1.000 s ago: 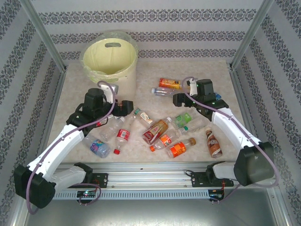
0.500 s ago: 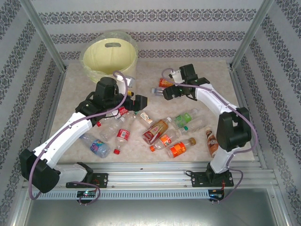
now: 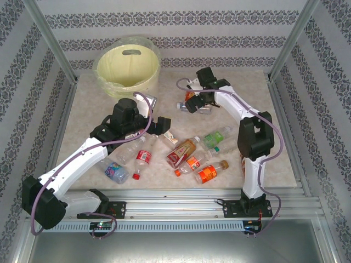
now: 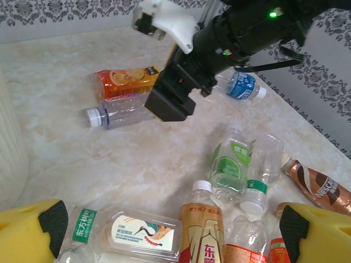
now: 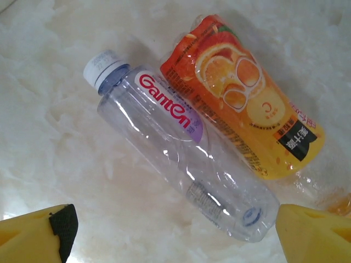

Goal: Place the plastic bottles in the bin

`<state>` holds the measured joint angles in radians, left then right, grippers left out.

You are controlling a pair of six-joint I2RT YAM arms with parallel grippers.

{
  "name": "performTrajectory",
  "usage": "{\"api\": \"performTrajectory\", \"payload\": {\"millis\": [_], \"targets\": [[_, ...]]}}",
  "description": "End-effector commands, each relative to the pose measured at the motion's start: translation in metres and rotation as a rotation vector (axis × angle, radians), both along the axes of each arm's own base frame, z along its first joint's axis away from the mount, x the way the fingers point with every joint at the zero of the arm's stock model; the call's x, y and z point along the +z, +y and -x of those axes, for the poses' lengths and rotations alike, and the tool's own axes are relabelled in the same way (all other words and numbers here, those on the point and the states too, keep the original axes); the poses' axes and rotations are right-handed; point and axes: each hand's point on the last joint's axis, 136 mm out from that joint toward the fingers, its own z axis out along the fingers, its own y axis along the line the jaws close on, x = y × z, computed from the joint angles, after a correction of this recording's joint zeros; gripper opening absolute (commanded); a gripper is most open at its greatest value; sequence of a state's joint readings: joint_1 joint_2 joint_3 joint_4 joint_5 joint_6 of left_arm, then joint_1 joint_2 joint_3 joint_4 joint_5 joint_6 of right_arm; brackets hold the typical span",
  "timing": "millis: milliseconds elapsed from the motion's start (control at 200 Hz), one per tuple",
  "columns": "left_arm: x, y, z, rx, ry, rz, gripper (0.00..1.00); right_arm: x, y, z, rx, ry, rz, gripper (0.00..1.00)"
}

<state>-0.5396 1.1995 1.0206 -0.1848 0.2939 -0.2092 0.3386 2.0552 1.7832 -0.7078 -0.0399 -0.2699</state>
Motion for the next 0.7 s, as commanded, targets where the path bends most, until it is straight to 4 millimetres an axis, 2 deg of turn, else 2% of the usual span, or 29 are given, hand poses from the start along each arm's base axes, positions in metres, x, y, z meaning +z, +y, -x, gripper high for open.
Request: {"api": "performTrajectory", "payload": {"millis": [0,325,694], "targets": [[0.022,-0.005,0.004,-0.019,-0.079,0.025,1.0,-0.013,-0.003,0.001,0.031,0.047,0.068,0.91],[0.017,-0.005,0.002,-0.013,-0.079,-0.006,1.0,-0.036,-0.001,-0.003,0.046,0.107,0.075,0.87],[0.008,-0.012,0.004,-0.034,-0.064,-0.038,1.0,-0.055,-0.008,-0.002,0.031,0.151,0.085,0.88]]}}
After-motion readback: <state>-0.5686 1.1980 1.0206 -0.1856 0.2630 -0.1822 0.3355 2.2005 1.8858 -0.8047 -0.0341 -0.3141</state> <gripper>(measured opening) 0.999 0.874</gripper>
